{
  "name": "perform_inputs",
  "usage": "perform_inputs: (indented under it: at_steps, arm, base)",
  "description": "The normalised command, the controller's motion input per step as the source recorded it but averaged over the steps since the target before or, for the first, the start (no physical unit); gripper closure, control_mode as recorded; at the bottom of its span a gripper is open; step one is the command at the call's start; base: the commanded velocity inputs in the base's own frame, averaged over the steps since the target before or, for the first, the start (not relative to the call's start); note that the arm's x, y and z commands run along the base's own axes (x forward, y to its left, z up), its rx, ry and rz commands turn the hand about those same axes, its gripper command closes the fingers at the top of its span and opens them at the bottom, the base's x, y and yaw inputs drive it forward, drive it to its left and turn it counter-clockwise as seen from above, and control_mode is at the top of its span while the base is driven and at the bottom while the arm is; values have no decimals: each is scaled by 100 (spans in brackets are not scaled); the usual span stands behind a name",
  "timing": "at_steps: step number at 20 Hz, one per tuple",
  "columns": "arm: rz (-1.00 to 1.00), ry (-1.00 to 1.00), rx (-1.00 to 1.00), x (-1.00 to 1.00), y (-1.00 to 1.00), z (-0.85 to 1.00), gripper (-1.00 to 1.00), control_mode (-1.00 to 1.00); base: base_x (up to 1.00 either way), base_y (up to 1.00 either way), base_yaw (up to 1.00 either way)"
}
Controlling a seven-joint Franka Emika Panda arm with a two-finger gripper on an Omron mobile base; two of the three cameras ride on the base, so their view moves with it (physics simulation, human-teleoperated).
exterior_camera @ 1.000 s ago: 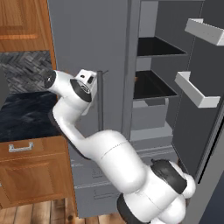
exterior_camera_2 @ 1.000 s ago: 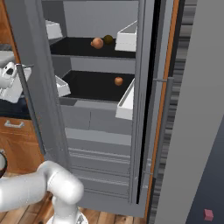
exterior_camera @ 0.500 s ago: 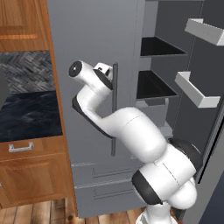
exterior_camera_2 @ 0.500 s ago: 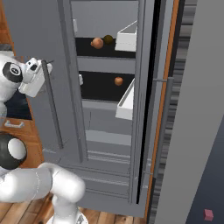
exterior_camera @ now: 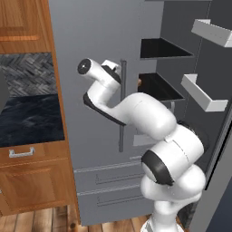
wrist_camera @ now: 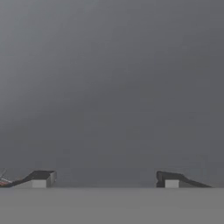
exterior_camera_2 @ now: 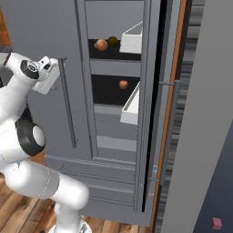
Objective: Place the onion in the correct fridge rack based on whether it is a fruit or vegetable. Finally, close the fridge door.
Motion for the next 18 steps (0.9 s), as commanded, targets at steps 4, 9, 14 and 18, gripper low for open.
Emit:
perform_inputs:
  at_steps: [4,9,14,18]
  arm:
    - [0,-12,1,49,1,-6,-100,-100]
    - [0,-20,0,-47,1,-2,-100,-100]
    - [-2,-26,6,-100,4,0,-100,-100]
    - [-8,-24,16,-100,-11,0,-100,-100]
  base:
    - [0,0,0]
    - [0,0,0]
    - [0,0,0]
    - [0,0,0]
